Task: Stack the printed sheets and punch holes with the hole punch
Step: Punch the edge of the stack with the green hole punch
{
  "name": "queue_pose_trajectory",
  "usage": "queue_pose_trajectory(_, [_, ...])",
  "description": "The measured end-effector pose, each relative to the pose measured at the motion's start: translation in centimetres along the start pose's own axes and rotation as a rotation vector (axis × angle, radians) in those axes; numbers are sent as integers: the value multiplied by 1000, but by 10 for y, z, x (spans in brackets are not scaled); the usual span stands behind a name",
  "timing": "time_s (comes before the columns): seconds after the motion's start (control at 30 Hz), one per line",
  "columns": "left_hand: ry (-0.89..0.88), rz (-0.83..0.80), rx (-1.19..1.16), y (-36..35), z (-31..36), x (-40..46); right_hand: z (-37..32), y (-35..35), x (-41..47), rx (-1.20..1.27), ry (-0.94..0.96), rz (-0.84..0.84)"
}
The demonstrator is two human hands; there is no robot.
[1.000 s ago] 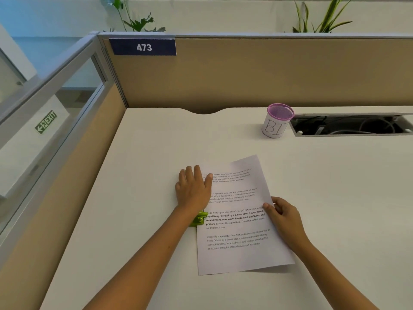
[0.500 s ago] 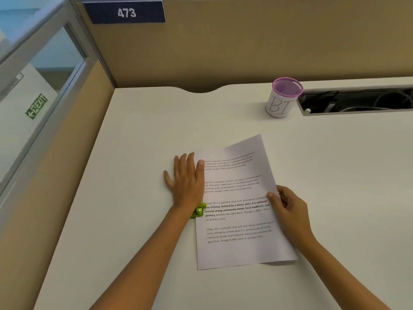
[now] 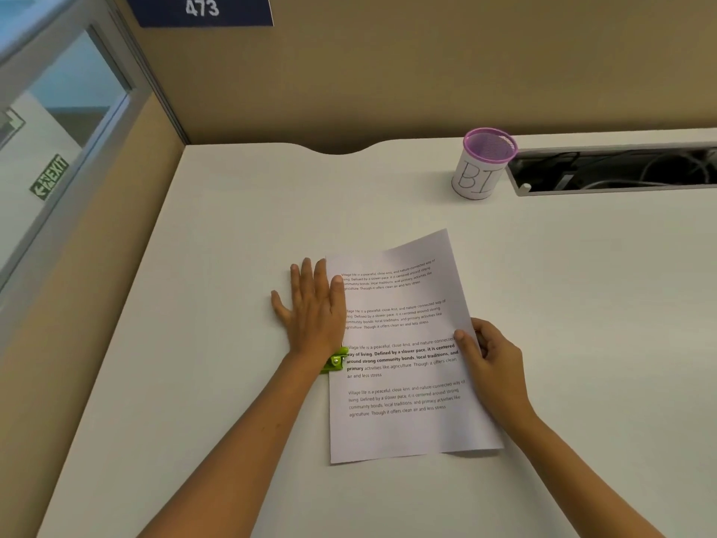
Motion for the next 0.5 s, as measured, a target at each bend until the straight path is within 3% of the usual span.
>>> queue_pose_trajectory(0.5, [24,-146,-145,20,6,5,-6,-1,1,-4,-1,-18])
Point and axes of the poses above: each hand's wrist, its own x-axis towards the middle knuckle, its own y-axis out of the back of the hand, z = x × y, the point moved 1 cm from there along x, towards the middle knuckle, and after that the axes turned 10 degrees about x, right-handed, at the moved point
